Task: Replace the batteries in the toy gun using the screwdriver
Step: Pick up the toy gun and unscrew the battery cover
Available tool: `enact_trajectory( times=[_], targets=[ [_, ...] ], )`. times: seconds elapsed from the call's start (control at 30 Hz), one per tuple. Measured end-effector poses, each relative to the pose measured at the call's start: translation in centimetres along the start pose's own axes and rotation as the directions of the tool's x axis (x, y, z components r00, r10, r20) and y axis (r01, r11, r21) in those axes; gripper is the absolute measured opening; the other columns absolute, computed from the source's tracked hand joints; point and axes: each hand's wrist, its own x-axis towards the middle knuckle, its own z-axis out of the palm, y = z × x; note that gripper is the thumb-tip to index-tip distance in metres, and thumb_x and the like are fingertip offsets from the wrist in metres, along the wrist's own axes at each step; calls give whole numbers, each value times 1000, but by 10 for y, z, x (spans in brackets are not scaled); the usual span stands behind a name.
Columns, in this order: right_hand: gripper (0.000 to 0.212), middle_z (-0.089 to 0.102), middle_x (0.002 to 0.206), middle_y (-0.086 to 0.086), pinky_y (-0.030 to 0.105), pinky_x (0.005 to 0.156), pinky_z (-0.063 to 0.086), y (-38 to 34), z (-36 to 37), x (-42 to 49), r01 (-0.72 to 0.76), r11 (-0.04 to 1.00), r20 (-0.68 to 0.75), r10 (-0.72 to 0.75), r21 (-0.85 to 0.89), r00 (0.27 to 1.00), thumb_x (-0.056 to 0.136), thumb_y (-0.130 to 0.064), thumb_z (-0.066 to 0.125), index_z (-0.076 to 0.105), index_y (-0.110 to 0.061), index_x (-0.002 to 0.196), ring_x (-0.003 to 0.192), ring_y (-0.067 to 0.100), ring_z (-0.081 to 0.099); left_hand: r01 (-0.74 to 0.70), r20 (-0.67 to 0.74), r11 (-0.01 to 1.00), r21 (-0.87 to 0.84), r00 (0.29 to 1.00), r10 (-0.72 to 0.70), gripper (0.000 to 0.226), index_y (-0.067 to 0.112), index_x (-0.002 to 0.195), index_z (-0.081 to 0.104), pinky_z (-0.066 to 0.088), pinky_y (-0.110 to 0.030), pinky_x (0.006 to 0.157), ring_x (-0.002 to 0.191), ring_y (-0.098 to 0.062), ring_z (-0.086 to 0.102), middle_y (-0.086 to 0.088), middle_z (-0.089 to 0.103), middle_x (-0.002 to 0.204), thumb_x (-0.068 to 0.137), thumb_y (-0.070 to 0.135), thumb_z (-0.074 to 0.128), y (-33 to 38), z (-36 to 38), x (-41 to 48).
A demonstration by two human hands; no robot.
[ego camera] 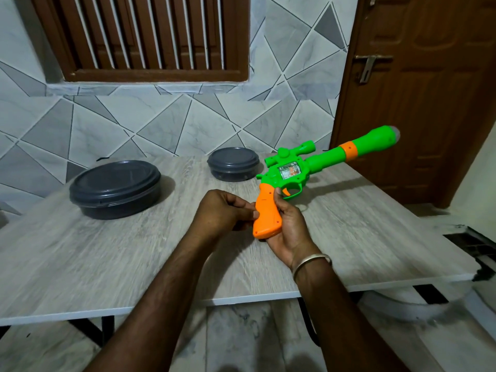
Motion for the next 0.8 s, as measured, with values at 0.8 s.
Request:
enact_trajectory(
  times=[0.8],
  targets=[
    [43,68,88,9,36,66,41,0,2,-3,29,998,102,-23,-59,995,99,-49,41,62,-14,113,69,25,64,65,-46,985,-159,996,-73,15,-7,89,76,61,-26,63,58,-19,68,-23,75,81,77,0,81,-4,1,-1]
  ],
)
